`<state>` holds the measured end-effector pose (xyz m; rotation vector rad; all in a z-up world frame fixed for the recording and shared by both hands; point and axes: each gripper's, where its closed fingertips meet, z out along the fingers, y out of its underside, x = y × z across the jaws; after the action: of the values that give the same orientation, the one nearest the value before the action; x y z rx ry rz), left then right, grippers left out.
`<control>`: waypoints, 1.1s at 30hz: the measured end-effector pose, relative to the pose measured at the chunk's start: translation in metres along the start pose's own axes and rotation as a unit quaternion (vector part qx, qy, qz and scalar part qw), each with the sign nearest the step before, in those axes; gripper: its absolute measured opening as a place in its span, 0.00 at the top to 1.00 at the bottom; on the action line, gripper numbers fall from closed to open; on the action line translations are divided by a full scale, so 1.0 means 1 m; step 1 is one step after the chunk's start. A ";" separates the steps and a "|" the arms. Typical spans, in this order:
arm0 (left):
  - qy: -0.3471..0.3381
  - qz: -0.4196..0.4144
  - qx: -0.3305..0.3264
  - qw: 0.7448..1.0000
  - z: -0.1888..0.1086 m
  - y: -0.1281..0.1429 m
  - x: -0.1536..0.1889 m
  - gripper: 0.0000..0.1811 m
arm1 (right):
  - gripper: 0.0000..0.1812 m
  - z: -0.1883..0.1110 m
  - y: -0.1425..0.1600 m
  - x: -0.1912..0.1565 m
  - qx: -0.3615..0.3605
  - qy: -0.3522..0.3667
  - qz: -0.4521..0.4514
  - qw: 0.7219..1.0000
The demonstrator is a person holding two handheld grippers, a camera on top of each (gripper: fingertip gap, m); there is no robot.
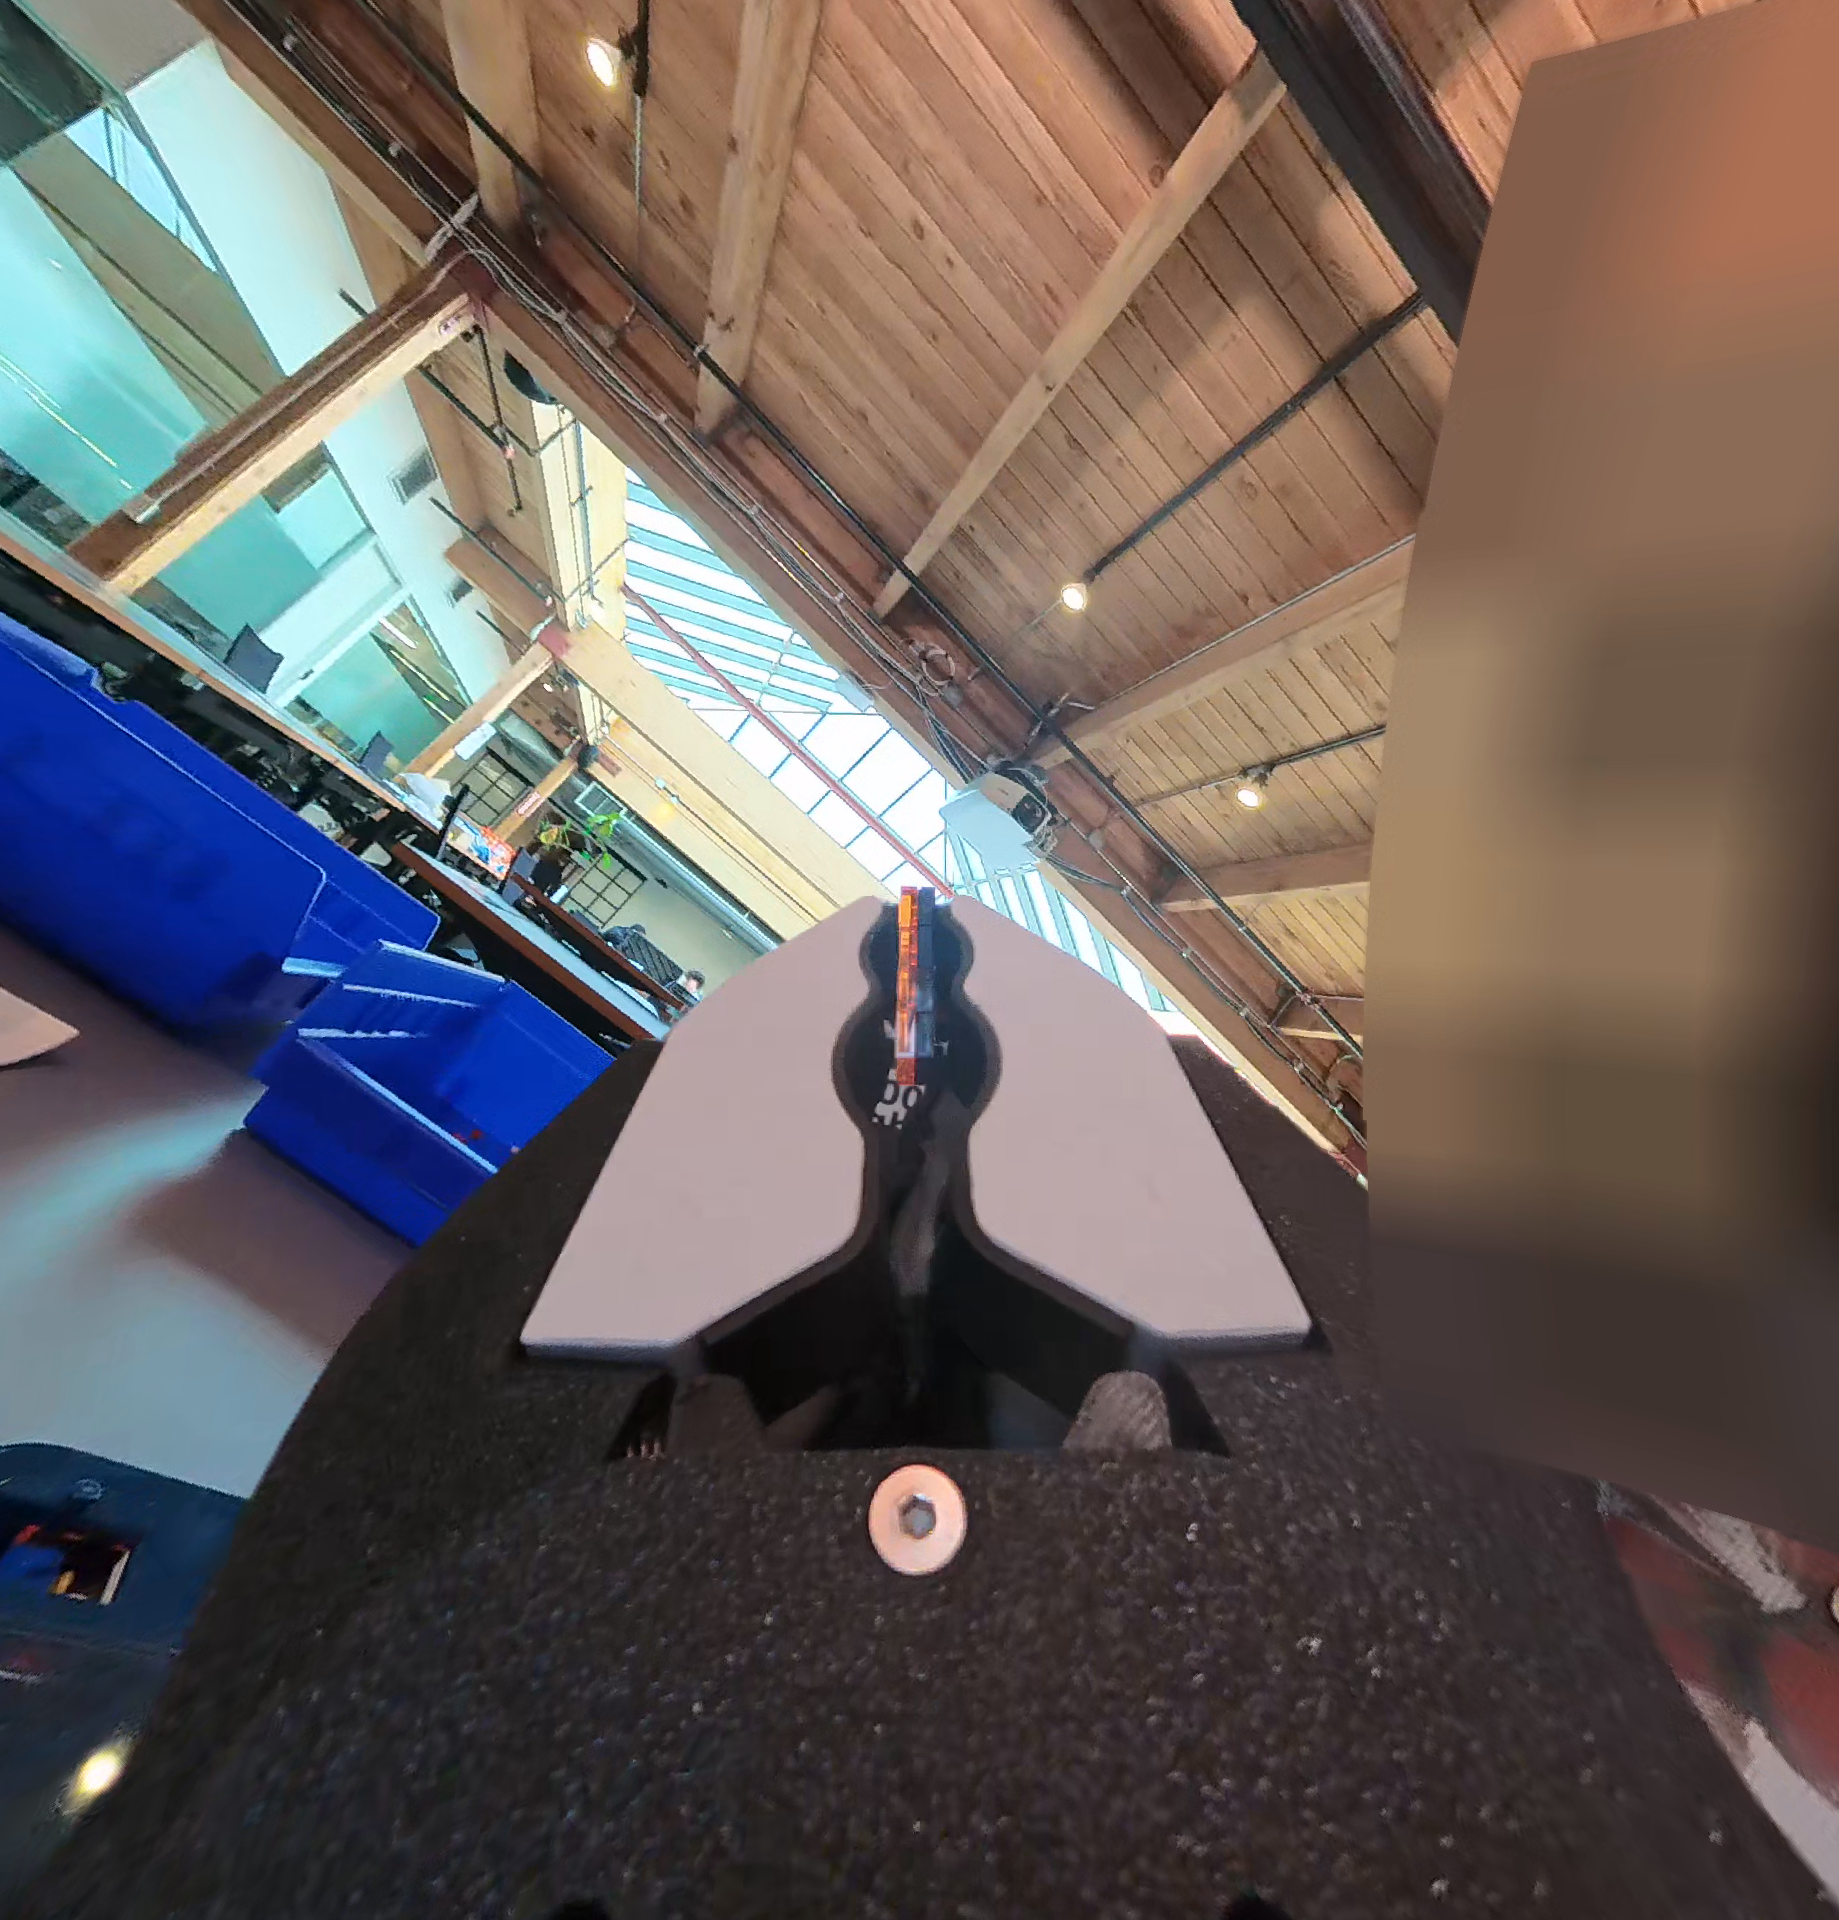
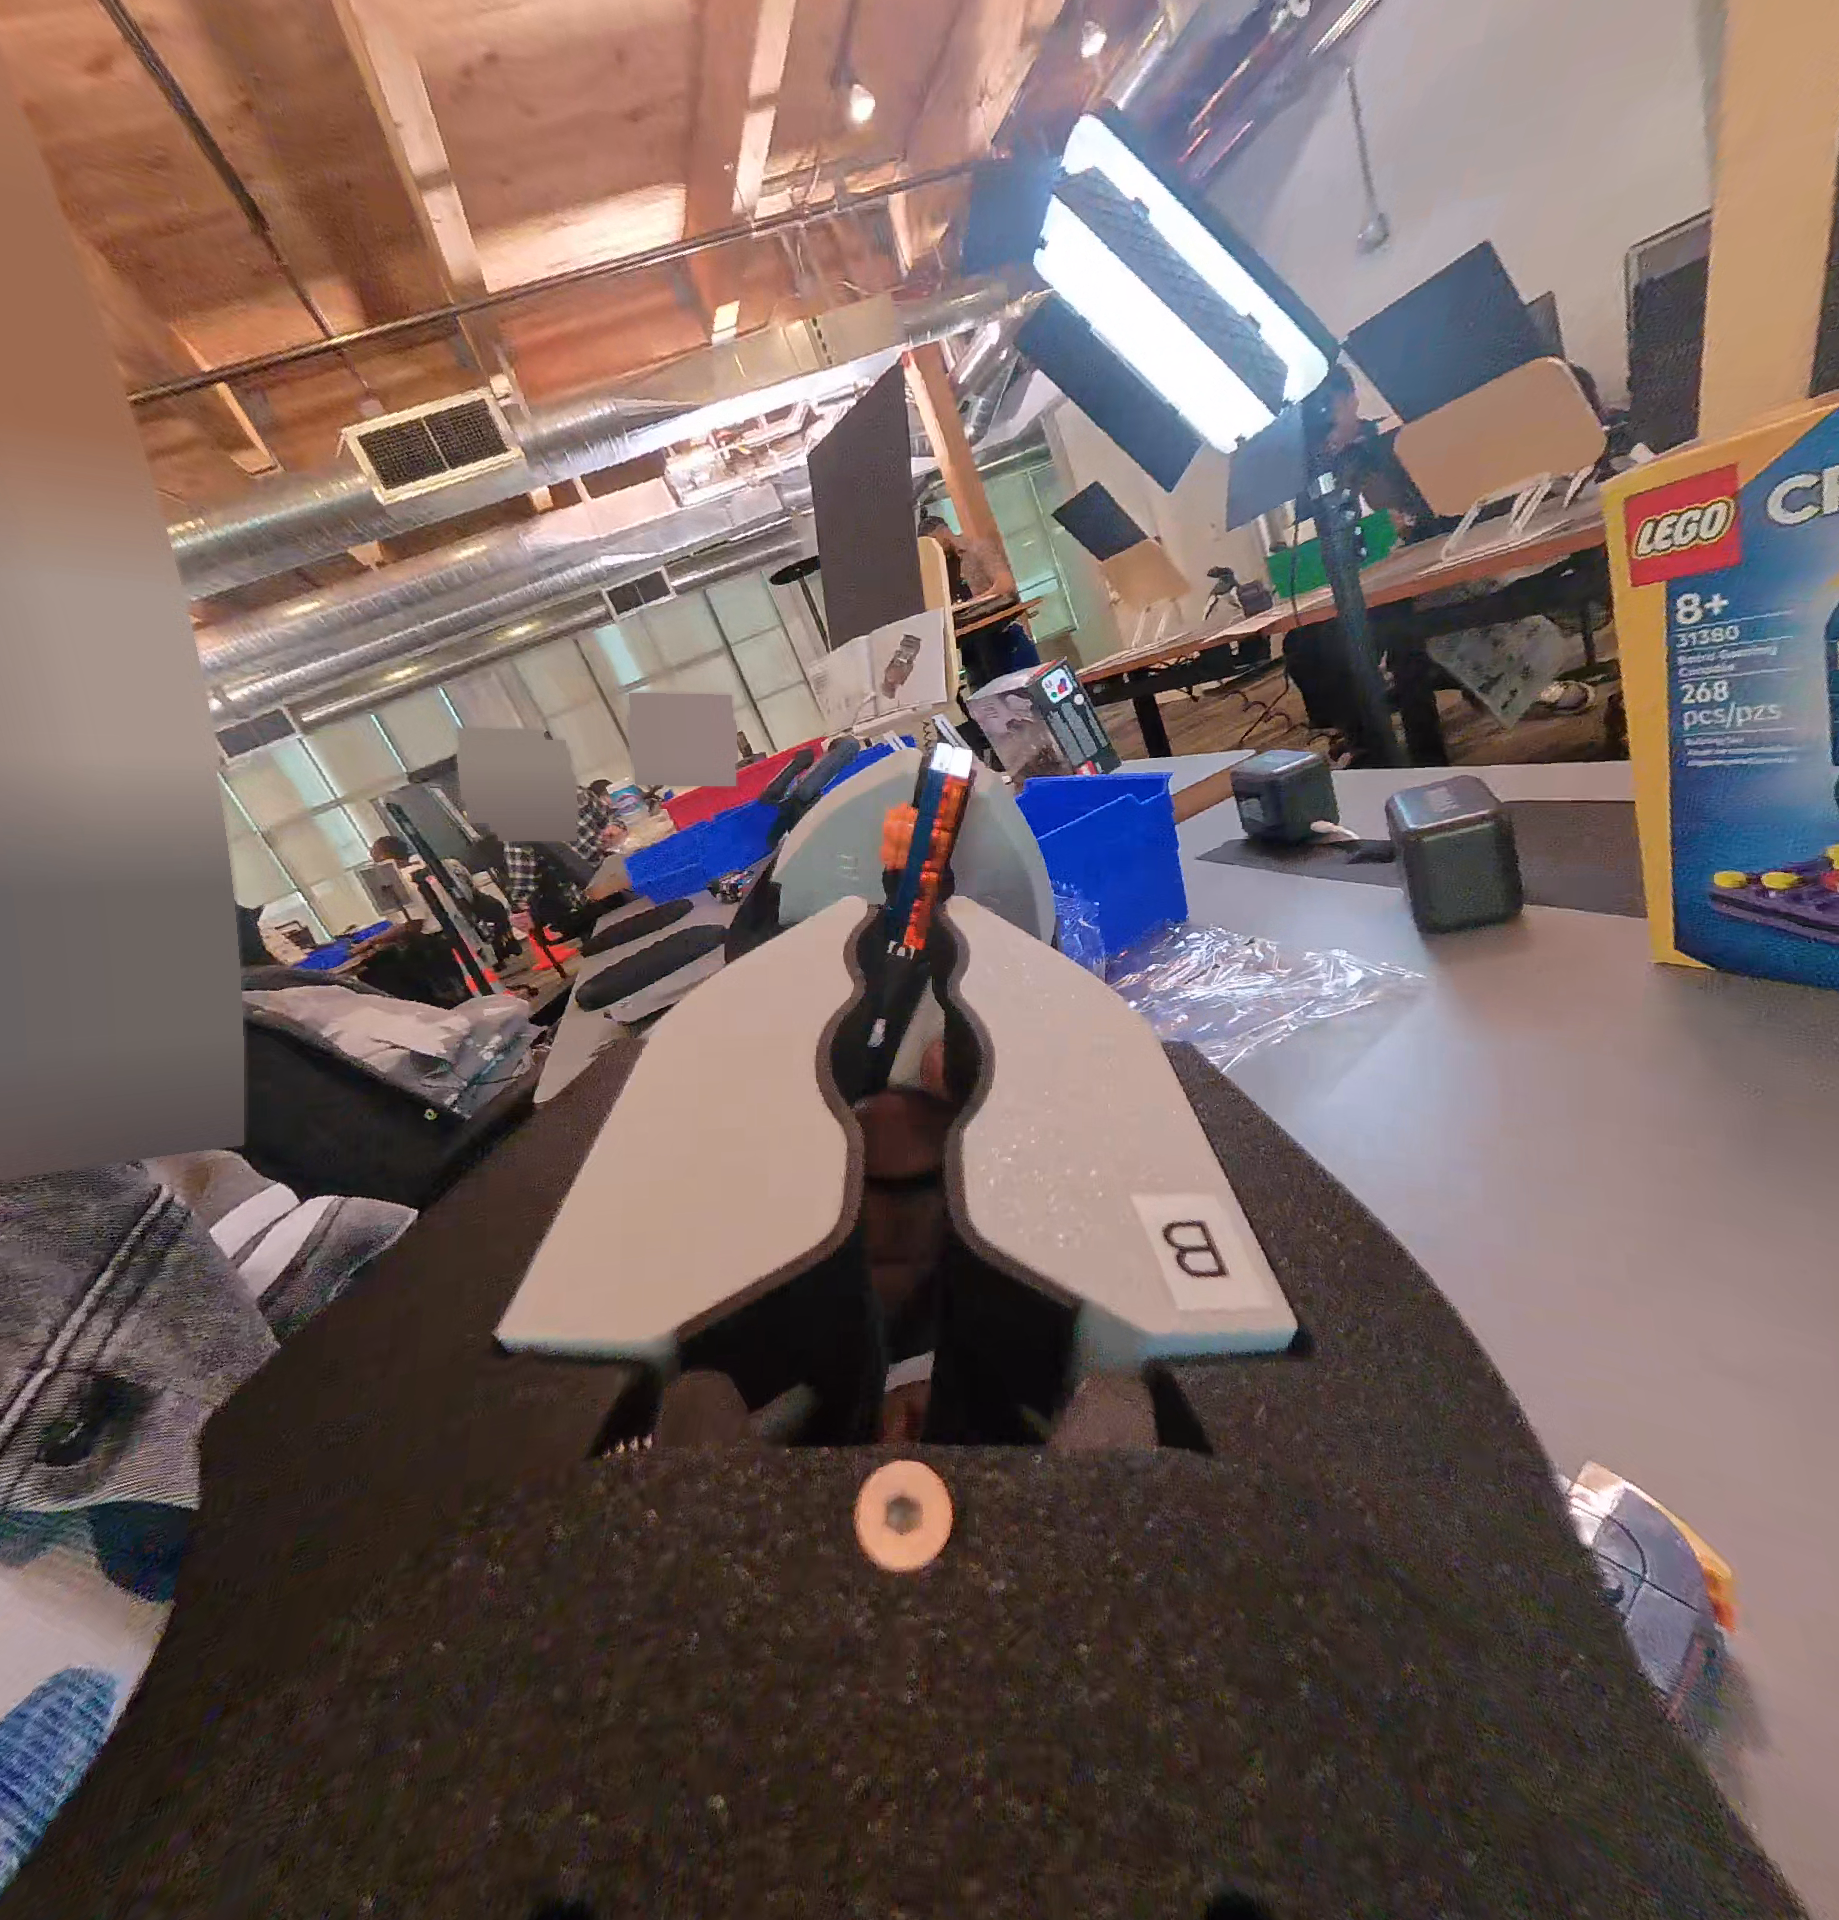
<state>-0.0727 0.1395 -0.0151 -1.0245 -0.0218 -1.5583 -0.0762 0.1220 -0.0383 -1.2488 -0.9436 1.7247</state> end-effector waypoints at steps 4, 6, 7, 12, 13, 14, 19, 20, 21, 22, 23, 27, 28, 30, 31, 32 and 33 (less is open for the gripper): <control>-0.003 0.023 -0.029 0.999 0.000 0.004 0.000 0.96 | 0.96 -0.005 0.001 0.002 -0.003 0.027 -0.046 0.999; -0.015 0.050 -0.054 0.997 0.001 0.008 -0.001 0.92 | 0.96 -0.009 -0.002 0.001 0.002 0.042 -0.073 0.996; -0.020 0.063 -0.068 0.995 0.001 0.010 -0.002 0.90 | 0.96 -0.011 -0.005 -0.001 0.006 0.043 -0.076 0.996; 0.003 0.090 -0.105 0.990 0.002 0.014 0.009 0.91 | 0.96 -0.018 -0.013 -0.008 0.015 0.045 -0.082 0.996; 0.007 0.094 -0.114 0.989 0.002 0.016 0.011 0.90 | 0.96 -0.019 -0.014 -0.008 0.017 0.047 -0.083 0.995; 0.009 0.100 -0.124 0.987 0.003 0.019 0.012 0.88 | 0.96 -0.019 -0.015 -0.009 0.017 0.048 -0.086 0.995; -0.059 0.246 -0.126 0.959 0.004 0.018 0.005 0.91 | 0.96 -0.023 -0.018 -0.002 0.004 0.113 -0.163 0.980; -0.084 0.284 -0.127 0.947 0.004 0.015 0.002 0.90 | 0.96 -0.024 -0.019 0.001 0.000 0.136 -0.181 0.974; -0.106 0.324 -0.129 0.931 0.003 0.013 0.000 0.91 | 0.96 -0.027 -0.020 0.005 -0.003 0.163 -0.199 0.966; -0.124 0.364 -0.133 0.913 0.003 0.011 -0.001 0.91 | 0.96 -0.028 -0.022 0.009 -0.007 0.186 -0.215 0.959; -0.138 0.398 -0.139 0.896 0.003 0.010 -0.001 0.92 | 0.96 -0.029 -0.022 0.011 -0.011 0.202 -0.230 0.952; -0.156 0.461 -0.177 0.855 0.007 0.020 0.000 0.94 | 0.96 -0.026 -0.017 0.012 -0.038 0.224 -0.270 0.936; -0.156 0.463 -0.180 0.854 0.007 0.022 0.000 0.94 | 0.96 -0.024 -0.015 0.011 -0.038 0.220 -0.270 0.937; -0.173 0.464 -0.177 0.850 0.006 0.019 -0.003 0.95 | 0.96 -0.023 -0.015 0.010 -0.037 0.220 -0.269 0.937; -0.172 0.466 -0.183 0.848 0.005 0.019 -0.003 0.95 | 0.96 -0.023 -0.015 0.010 -0.037 0.219 -0.270 0.937; -0.172 0.464 -0.187 0.848 0.005 0.020 -0.003 0.95 | 0.96 -0.023 -0.014 0.009 -0.038 0.219 -0.272 0.936; -0.168 0.461 -0.190 0.850 0.006 0.021 -0.002 0.95 | 0.96 -0.022 -0.014 0.008 -0.040 0.217 -0.274 0.936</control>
<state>-0.0525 0.1384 -0.0239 -1.3331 0.4898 -0.4914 -0.0543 0.1377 -0.0339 -1.2019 -0.9781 0.9362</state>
